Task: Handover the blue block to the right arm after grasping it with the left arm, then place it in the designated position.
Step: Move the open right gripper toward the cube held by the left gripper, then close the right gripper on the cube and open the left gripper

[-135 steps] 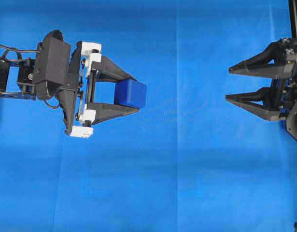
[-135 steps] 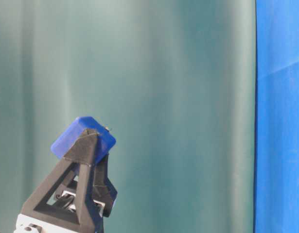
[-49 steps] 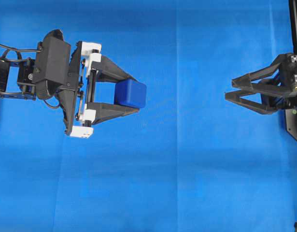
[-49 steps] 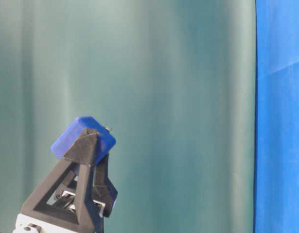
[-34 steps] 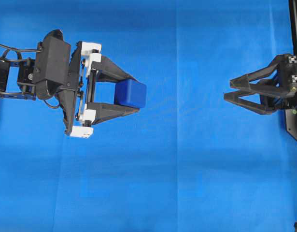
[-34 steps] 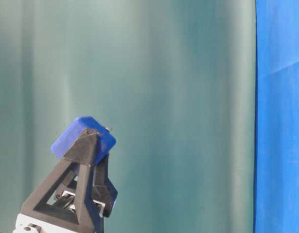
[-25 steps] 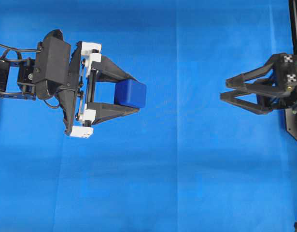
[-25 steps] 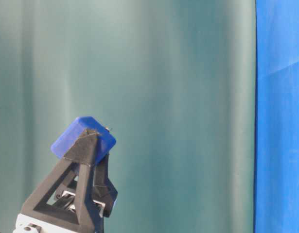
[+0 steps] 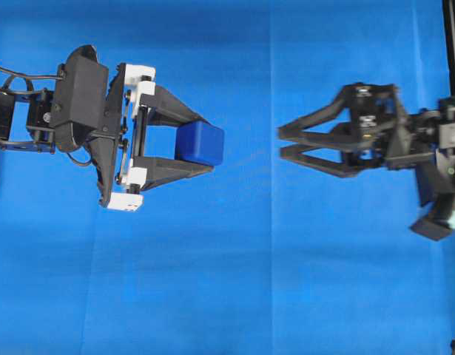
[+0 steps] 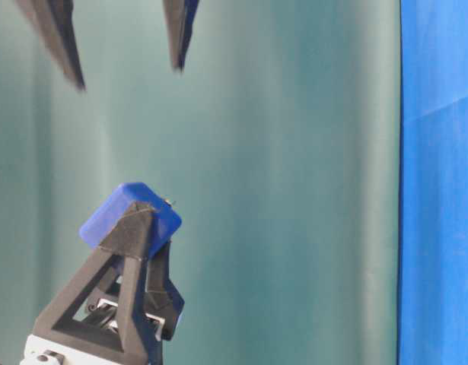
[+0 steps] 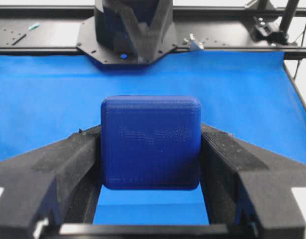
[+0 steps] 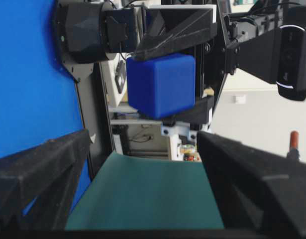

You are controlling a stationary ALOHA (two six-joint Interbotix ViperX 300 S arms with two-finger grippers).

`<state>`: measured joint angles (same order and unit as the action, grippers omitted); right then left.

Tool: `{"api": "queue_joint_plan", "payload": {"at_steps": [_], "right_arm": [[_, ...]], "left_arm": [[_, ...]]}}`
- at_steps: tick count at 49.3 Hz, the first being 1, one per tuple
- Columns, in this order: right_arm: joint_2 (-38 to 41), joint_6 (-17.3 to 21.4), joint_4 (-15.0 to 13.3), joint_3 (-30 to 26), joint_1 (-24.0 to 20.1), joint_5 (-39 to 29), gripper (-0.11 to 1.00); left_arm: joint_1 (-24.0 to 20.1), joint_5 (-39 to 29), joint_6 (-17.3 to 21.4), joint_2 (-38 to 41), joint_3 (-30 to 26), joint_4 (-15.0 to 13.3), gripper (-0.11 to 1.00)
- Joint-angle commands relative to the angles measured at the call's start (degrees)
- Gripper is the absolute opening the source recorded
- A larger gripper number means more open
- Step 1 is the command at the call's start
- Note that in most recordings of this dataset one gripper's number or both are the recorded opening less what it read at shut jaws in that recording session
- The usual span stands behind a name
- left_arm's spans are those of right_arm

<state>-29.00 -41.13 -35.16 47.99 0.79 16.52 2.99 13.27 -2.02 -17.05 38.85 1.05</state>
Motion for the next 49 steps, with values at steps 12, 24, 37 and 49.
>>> {"api": "queue_joint_plan", "payload": {"at_steps": [12,24,37,49], "right_arm": [[9.67,0.18,0.26,-10.20,0.18,0.26,0.95],[16.26,0.18,0.26,-16.52,0.18,-0.70,0.95],[18.37,0.18,0.18,-19.07,0.18,-2.99,0.95],[18.02,0.09,0.09,-18.98,0.18,-3.69,0.94]], "left_arm": [[0.18,0.26,-0.09,-1.23,-0.70,-0.18,0.48],[0.18,0.09,-0.18,-1.23,-0.70,-0.18,0.48],[0.18,-0.09,-0.18,-1.23,-0.70,-0.18,0.48],[0.18,-0.70,-0.09,-1.32,-0.62,-0.18,0.48]]}}
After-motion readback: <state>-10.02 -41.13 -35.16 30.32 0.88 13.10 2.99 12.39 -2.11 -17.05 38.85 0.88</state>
